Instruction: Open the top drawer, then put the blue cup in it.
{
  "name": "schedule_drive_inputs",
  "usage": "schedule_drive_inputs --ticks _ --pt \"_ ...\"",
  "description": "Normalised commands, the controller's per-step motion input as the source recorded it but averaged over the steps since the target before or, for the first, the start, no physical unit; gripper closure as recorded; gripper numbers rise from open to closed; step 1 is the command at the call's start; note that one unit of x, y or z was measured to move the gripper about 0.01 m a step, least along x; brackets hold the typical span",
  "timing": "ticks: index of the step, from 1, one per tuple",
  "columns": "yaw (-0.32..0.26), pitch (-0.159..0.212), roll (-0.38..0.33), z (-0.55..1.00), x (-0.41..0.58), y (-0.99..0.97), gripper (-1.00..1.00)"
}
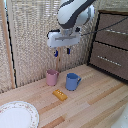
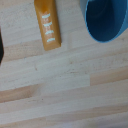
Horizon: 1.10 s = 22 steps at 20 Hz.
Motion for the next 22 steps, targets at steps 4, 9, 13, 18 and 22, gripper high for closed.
schedule_drive_inputs --ticks 4,9,13,18,22 --pt "0.2 -0.116 -0.224 0.12 -0.421 -0.23 -1.0" --pt "0.185 -0.146 -0.295 0.22 -0.381 -0.25 -1.0" --pt "0.18 -0.161 -0.321 0.14 -0.334 -0.26 -1.0" --pt "0.162 -0.178 -0.367 0.01 -0.206 -0.25 -1.0" --pt "0.081 -0.125 -0.375 0.0 -0.099 -0.22 -1.0"
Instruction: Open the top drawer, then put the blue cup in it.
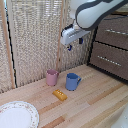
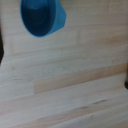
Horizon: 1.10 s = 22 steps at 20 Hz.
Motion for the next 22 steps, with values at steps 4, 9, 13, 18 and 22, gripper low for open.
schedule_drive_inputs --ticks 4,9,13,18,22 --pt "0.002 -0.053 -0.375 -0.04 -0.036 -0.15 -1.0" --pt "-0.027 0.0 -0.375 -0.05 -0.002 -0.1 -1.0" --pt "-0.013 -0.013 -0.375 -0.09 -0.03 -0.11 -1.0" --pt "0.012 -0.064 -0.375 -0.08 -0.219 -0.12 -1.0" --pt "0.033 -0.072 -0.375 -0.04 -0.305 -0.11 -1.0"
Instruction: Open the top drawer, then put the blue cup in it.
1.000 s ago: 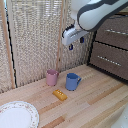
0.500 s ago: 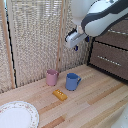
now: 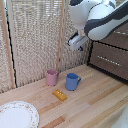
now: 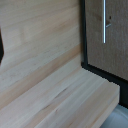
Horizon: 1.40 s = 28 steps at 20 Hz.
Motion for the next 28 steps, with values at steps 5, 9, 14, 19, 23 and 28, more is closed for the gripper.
schedule_drive_inputs --ticks 5,9,14,19,23,28 --pt "0.057 -0.026 -0.259 0.43 -0.286 -0.21 -1.0" --pt "0.025 -0.05 -0.179 0.61 -0.015 -0.35 -1.0" --pt "0.0 -0.002 -0.312 0.2 0.146 -0.36 -1.0" --pt "0.012 0.003 -0.368 0.01 0.163 -0.26 -1.0" --pt "0.049 0.0 -0.375 -0.12 0.065 -0.27 -1.0" --pt "0.073 0.0 -0.375 -0.18 0.0 -0.29 -1.0"
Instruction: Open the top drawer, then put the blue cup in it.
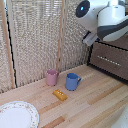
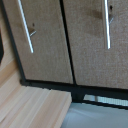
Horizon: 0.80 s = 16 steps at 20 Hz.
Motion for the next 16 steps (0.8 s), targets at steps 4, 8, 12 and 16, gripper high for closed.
schedule_drive_inputs --ticks 4,8,12,16 --pt "0.066 0.0 -0.375 -0.18 0.0 -0.29 -1.0" --pt "0.062 0.0 -0.375 -0.13 0.014 -0.28 -1.0" --pt "0.076 -0.009 -0.306 -0.02 0.054 -0.39 -1.0" --pt "0.064 0.047 -0.216 0.0 0.174 -0.47 -1.0"
